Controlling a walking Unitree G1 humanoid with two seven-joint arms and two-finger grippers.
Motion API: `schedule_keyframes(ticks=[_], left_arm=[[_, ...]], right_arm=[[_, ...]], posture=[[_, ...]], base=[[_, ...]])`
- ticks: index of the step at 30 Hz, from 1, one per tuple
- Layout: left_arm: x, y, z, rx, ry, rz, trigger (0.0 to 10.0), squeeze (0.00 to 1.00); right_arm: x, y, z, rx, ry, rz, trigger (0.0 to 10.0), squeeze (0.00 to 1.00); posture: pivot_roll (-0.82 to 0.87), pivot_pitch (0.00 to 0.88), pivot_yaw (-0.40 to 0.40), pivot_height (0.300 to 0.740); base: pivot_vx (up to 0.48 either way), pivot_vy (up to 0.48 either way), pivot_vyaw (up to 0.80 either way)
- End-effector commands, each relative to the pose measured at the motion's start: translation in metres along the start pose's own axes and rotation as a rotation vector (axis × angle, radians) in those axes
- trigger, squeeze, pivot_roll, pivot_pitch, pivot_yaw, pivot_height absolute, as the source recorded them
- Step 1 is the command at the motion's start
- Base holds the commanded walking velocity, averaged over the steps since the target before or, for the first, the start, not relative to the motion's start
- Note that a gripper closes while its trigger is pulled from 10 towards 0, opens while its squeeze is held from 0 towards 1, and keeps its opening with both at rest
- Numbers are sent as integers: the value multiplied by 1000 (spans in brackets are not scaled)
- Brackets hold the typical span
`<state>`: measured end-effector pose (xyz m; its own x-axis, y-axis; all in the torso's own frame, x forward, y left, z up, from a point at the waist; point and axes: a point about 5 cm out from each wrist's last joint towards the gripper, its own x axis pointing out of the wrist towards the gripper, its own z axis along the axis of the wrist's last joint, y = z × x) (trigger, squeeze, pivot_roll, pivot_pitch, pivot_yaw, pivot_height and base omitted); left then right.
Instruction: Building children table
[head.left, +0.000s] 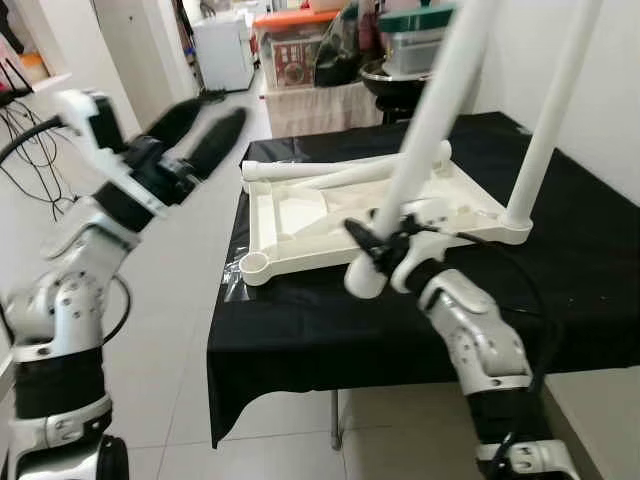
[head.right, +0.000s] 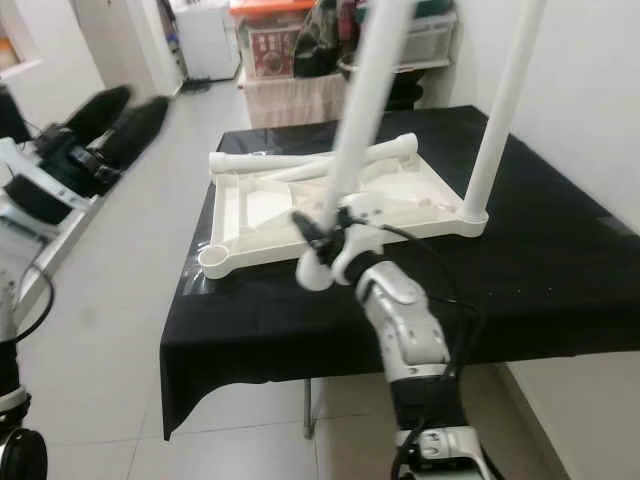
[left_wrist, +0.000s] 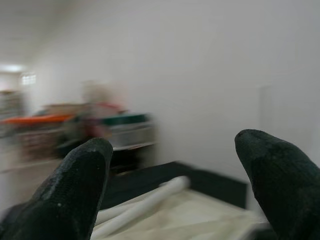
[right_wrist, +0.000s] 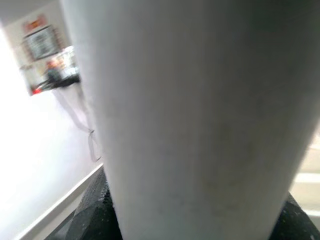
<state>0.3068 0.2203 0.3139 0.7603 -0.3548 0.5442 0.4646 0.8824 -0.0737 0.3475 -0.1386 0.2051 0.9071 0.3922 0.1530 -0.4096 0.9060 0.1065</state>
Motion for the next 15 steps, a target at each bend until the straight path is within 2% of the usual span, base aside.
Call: schedule_keyframes(ticks=[1, 2, 3, 5, 7, 9, 10, 11, 12, 14, 15], left_arm=[[-28, 23, -23, 121, 138, 255, 10000, 0], [-28, 23, -23, 121, 138, 255, 10000, 0], [-36, 23, -33, 141, 187, 280, 10000, 0], [-53, 7, -59, 105, 277, 246, 10000, 0], [-62, -12, -75, 38, 304, 217, 10000, 0], [-64, -17, -79, 21, 306, 218, 10000, 0], [-66, -28, -88, 12, 333, 185, 10000, 0], [-66, -28, -88, 12, 333, 185, 10000, 0], [-67, -37, -95, 6, 352, 163, 10000, 0], [-72, -51, -109, -17, 394, 121, 10000, 0], [-74, -55, -113, -20, 405, 114, 10000, 0]], right_arm=[[-6, -4, -1, 17, -27, -41, 10000, 0], [-6, -4, -1, 17, -27, -41, 10000, 0], [-7, -3, -1, 19, -33, -47, 10000, 0], [-10, 7, -2, 23, -44, -22, 10000, 0], [-12, 23, -1, 51, -72, 61, 10000, 0], [-12, 28, 0, 64, -83, 88, 10000, 0], [-12, 37, -3, 97, -61, 135, 10000, 0], [-12, 37, -3, 97, -61, 135, 10000, 0], [-12, 44, -6, 123, -45, 169, 10000, 0], [-12, 48, -14, 70, 15, 179, 10000, 0], [-12, 48, -13, 41, 0, 175, 10000, 0]], posture=[[-6, 33, 110, 740], [-6, 33, 110, 740], [-6, 33, 110, 740], [-7, 36, 112, 740], [-6, 37, 111, 740], [-6, 37, 111, 740], [-2, 34, 106, 740], [-2, 34, 106, 740], [-2, 34, 106, 740], [-8, 33, 109, 740], [-7, 34, 110, 740]], base=[[0, 0, 0], [0, 0, 0], [0, 0, 0], [0, 0, 0], [0, 0, 0], [0, 0, 0], [0, 0, 0], [0, 0, 0], [0, 0, 0], [0, 0, 0], [240, 0, 800]])
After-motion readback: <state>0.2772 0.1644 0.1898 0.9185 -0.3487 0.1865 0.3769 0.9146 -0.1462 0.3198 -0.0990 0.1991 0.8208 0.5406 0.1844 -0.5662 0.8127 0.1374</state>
